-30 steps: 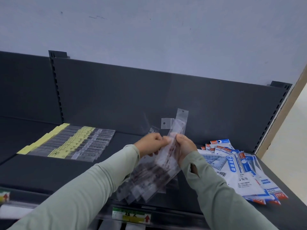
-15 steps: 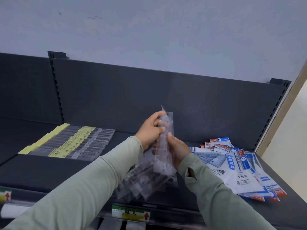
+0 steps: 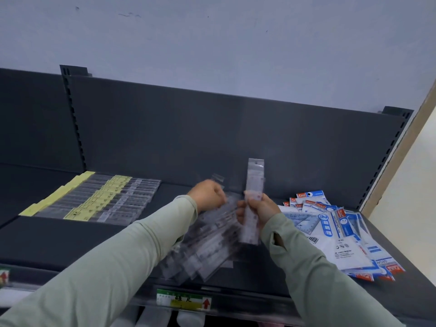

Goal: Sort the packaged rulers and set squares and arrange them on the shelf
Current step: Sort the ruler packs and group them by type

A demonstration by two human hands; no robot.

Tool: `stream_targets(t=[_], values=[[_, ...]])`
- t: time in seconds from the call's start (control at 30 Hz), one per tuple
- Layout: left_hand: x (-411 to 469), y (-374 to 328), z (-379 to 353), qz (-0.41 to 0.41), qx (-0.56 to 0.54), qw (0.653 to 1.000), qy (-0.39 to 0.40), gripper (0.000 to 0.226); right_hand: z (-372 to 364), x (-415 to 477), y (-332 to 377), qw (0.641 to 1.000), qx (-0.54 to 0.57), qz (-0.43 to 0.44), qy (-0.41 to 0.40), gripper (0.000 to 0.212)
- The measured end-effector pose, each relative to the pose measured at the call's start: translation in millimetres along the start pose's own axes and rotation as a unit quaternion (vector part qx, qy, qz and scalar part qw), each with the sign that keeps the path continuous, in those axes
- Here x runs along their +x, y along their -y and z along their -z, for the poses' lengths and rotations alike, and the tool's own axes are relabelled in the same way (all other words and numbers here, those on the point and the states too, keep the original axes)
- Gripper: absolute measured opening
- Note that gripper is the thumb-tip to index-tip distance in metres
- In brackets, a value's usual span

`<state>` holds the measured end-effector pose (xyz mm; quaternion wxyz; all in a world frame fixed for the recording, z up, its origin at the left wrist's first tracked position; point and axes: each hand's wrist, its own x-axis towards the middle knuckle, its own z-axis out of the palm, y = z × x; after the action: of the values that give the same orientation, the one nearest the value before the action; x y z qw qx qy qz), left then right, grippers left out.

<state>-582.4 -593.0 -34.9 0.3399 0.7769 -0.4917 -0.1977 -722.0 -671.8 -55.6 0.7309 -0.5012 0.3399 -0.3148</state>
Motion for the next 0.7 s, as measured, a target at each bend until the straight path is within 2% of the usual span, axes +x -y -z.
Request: stream_targets(t=[0.03, 0.07, 0.13, 0.17, 0.2, 0.3, 0.4, 0.53, 0.63, 0.7], values=[[-6, 0, 0, 0.009, 0.062, 0.996, 0.07, 0.01, 2, 2, -1, 1.0, -0.018, 0.003, -0.018, 0.014], [-13, -1, -1, 0.009, 0.125, 0.983, 0.133, 0.019, 3, 3, -2, 0.999, -0.034, 0.006, -0.033, 0.01], [-21, -2, -6, 0.022, 0.222, 0.952, 0.211, 0.058, 4, 4, -4, 0.997, -0.063, 0.008, -0.045, 0.007], [-24, -4, -10, 0.024, 0.249, 0.943, 0.221, 0.066, 4, 4, -5, 0.996, -0.077, 0.003, -0.049, 0.011], [-25, -6, -12, 0.019, 0.265, 0.94, 0.213, 0.067, 4, 4, -6, 0.995, -0.084, -0.003, -0.053, 0.012], [-21, -5, -14, 0.014, 0.27, 0.945, 0.183, 0.039, 5, 3, -9, 0.996, -0.065, -0.013, -0.059, 0.009], [-14, 7, -7, 0.035, 0.184, 0.974, 0.129, 0.027, 7, 0, -7, 0.998, -0.025, -0.021, -0.058, 0.013], [-6, 23, 3, 0.041, 0.042, 0.998, 0.028, 0.037, 10, -3, -5, 0.998, -0.006, -0.039, -0.044, 0.02], [-3, 23, 6, 0.011, -0.093, 0.996, 0.0, 0.024, 10, -5, -6, 0.998, -0.003, -0.049, -0.034, 0.024], [-3, 19, 9, -0.014, -0.155, 0.987, -0.026, 0.024, 9, -7, -5, 0.998, 0.009, -0.052, -0.024, 0.022]])
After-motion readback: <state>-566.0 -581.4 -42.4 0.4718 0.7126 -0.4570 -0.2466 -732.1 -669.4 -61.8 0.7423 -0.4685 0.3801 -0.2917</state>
